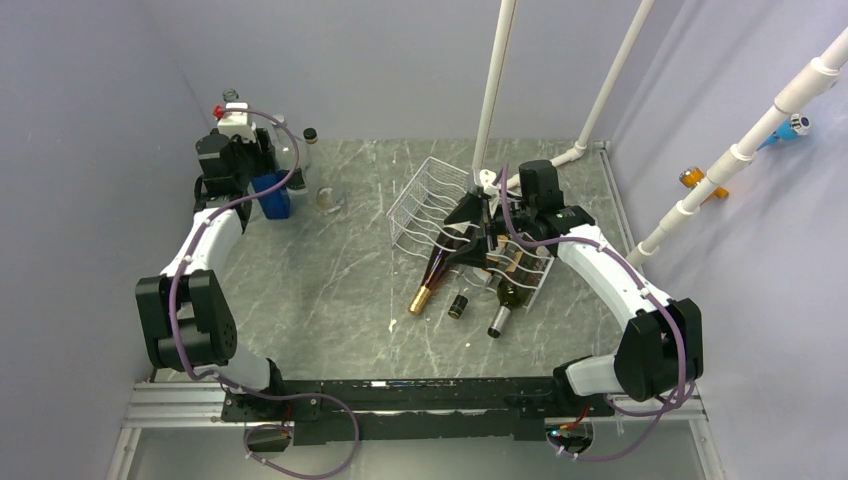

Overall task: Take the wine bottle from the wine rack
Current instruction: Place the wine bottle at the center of the board.

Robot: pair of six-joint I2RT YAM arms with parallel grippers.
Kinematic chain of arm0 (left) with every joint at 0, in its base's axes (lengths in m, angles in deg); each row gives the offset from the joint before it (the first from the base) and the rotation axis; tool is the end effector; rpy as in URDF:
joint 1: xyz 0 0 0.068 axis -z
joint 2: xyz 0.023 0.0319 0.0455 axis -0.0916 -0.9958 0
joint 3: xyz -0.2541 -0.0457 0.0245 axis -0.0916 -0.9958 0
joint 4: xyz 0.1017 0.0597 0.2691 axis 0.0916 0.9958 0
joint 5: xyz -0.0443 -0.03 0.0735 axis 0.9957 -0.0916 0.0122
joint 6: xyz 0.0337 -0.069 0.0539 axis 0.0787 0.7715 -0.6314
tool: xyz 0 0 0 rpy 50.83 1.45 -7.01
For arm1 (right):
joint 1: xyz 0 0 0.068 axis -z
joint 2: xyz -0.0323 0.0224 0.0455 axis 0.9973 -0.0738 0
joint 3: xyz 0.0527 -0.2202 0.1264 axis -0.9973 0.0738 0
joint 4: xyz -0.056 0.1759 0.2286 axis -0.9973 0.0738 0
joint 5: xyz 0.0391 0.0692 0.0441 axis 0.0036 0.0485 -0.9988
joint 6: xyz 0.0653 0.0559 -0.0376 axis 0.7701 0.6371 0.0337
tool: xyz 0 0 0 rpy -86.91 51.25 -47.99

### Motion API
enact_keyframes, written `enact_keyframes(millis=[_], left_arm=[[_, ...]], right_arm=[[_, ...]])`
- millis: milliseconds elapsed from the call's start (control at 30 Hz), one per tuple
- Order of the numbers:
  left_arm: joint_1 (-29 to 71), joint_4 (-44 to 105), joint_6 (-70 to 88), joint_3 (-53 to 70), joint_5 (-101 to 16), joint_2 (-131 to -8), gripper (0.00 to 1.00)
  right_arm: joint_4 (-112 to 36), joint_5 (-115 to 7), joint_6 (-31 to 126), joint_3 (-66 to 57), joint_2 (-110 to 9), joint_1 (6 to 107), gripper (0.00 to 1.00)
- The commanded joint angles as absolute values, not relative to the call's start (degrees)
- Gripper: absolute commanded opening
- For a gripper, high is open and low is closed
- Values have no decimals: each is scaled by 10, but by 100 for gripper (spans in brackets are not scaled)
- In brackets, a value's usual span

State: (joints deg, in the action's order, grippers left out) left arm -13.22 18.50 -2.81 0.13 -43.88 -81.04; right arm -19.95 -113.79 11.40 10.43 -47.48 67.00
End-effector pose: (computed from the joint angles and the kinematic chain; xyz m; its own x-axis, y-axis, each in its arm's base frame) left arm 0.4396 0.0510 0.2870 -0.1499 -0.0204 -0.9885 -0.0188 0.9997 -0.0177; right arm 0.2956 0.1831 0.2732 -0.0651 -0.2187 -0.9736 -0.9979 0.0110 0.0643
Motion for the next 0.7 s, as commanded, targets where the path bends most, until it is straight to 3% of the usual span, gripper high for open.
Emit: enact_keyframes(millis=[0,367,667], left_arm=[[-136,68,-34,51,-441,-797,25],[-136,103,-9,52,-481,-793,67],[-136,144,-8,61,-504,-774,84]], right_arm=[[-224,-1160,115,109,-466,674,100],[-224,-1162,115,110,-466,674,100],[-223,-1162,113,110,-463,674,100]])
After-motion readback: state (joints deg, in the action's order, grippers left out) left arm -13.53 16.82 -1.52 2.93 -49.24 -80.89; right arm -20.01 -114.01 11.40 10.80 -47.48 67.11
